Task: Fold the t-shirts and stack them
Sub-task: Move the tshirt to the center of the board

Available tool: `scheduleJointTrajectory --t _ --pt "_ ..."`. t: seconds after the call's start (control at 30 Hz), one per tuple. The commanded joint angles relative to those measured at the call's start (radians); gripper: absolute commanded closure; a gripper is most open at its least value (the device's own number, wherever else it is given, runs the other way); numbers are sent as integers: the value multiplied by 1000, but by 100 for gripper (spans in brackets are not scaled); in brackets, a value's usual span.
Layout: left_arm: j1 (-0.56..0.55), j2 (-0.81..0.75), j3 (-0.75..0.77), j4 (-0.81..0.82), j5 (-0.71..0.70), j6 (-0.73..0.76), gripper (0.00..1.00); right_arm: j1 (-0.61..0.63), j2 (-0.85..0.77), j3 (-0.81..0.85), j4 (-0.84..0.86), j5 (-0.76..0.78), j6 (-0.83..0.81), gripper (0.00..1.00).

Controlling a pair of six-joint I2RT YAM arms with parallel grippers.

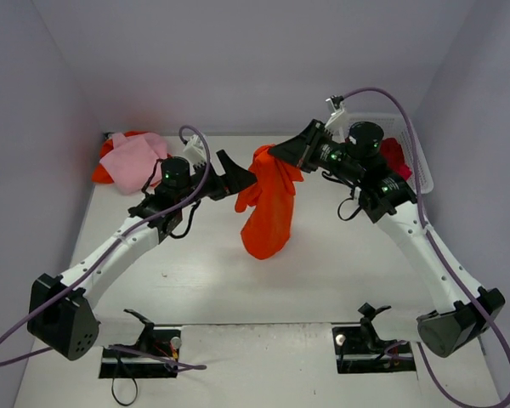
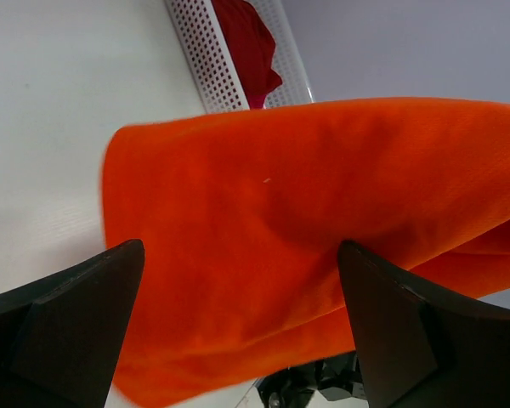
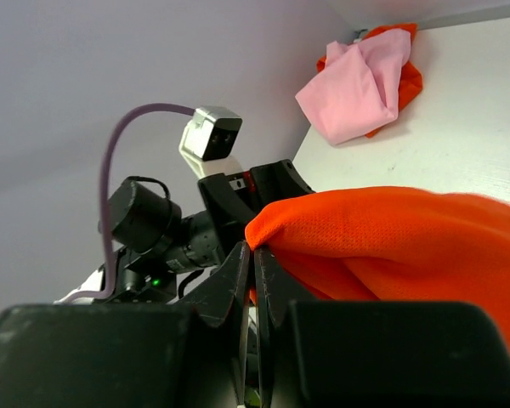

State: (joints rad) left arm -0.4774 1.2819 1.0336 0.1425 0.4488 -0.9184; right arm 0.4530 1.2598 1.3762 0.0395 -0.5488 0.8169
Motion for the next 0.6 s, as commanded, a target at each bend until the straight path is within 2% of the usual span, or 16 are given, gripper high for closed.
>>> scheduleJointTrajectory --t 0.0,0.2,0.27,0.3,0.33,0.4,0.43,0.47,0.5,0.57 --pt "-18 -30 23 130 21 -28 9 29 15 14 131 36 -10 100" --pt "-36 -65 -6 132 1 -27 11 56 33 15 143 56 -9 100" --pt "-36 -76 -13 134 -4 -22 21 61 33 14 143 64 -7 100" --pt "-36 -79 -17 134 -9 -17 28 64 33 14 145 66 -7 100" --pt "-36 -82 -15 128 -15 -14 44 65 35 15 143 66 -5 100" --pt "-36 -88 -10 92 -36 -4 62 69 35 15 143 69 -4 100" --pt "-36 -96 -10 85 -44 1 86 69 35 17 145 69 -4 100" --pt "-36 -101 -10 65 -54 4 96 69 35 15 143 69 -5 100" --pt "-36 -105 -9 52 -65 9 100 69 33 17 140 69 -7 100" --pt "-36 -122 -3 11 -96 30 100 69 32 18 132 73 -13 100"
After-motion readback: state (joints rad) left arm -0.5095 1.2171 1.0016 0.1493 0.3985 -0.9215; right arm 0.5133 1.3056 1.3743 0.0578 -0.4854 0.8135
